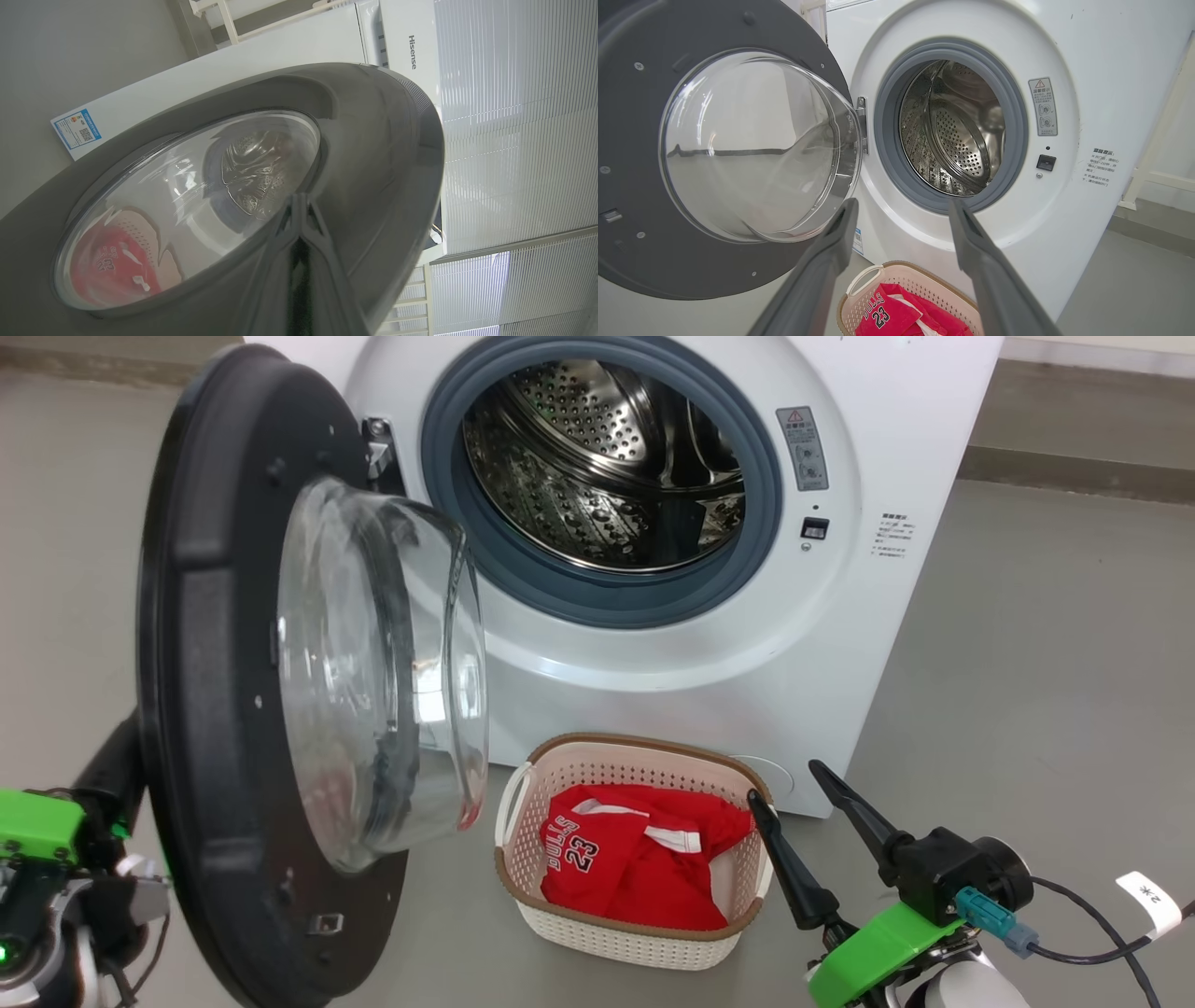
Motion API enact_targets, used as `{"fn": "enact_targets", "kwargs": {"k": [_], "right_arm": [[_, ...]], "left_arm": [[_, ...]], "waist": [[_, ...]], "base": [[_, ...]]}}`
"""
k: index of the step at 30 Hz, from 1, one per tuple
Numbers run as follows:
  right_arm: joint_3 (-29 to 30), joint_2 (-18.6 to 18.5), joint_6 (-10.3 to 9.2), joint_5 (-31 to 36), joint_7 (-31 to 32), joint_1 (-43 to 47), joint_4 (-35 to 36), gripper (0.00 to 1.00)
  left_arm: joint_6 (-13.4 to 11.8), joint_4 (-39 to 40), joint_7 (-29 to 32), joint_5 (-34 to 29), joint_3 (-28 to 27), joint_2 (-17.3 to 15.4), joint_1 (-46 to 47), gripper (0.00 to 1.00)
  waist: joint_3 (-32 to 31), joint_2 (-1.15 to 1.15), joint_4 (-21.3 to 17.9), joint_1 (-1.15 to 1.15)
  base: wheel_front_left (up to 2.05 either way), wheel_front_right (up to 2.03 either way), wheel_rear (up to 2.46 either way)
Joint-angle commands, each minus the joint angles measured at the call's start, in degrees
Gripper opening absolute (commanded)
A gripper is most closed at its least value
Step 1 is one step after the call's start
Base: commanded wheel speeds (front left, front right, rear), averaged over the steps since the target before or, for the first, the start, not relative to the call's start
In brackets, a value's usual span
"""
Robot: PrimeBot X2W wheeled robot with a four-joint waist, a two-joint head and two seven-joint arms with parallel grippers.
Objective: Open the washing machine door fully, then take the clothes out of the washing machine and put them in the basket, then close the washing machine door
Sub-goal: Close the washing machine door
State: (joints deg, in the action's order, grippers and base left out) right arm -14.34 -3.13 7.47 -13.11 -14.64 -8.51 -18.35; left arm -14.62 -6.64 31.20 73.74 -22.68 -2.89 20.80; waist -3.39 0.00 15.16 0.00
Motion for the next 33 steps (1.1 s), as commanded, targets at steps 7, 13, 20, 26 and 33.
{"fn": "enact_targets", "kwargs": {"k": [7, 13, 20, 26, 33], "right_arm": [[-1.07, 0.24, 0.02, -0.41, -0.36, -2.12, 1.38, 1.0], [-0.84, 0.22, 0.02, -0.27, -0.36, -2.45, 1.49, 1.0], [-0.53, 0.05, 0.02, -0.09, -0.36, -2.53, 1.42, 1.0], [-0.67, -0.01, 0.02, -0.16, -0.36, -2.68, 1.44, 1.0], [-0.76, -0.49, 0.02, -0.25, -0.36, -2.98, 1.53, 1.0]], "left_arm": [[-1.34, 4.79, -0.64, 3.55, 1.59, -0.16, -1.63, 0.0], [-1.71, 5.99, -2.67, 5.83, 3.92, -0.02, -2.99, 0.0], [-2.05, 7.57, -4.87, 9.1, 7.21, 0.0, -4.05, 0.0], [-2.16, 8.99, -7.2, 11.6, 10.04, 0.01, -5.0, 0.0], [-1.36, 9.71, -9.88, 16.92, 13.26, 0.01, -5.15, 0.0]], "waist": [[0.65, 0.0, -1.34, 0.0], [1.06, 0.0, -2.47, 0.0], [1.54, 0.0, -3.58, 0.0], [2.05, 0.0, -4.9, 0.0], [2.75, 0.0, -6.45, 0.0]], "base": [[0.0, 0.0, 0.0], [0.0, 0.0, 0.0], [0.0, 0.0, 0.0], [0.0, 0.0, 0.0], [0.0, 0.0, 0.0]]}}
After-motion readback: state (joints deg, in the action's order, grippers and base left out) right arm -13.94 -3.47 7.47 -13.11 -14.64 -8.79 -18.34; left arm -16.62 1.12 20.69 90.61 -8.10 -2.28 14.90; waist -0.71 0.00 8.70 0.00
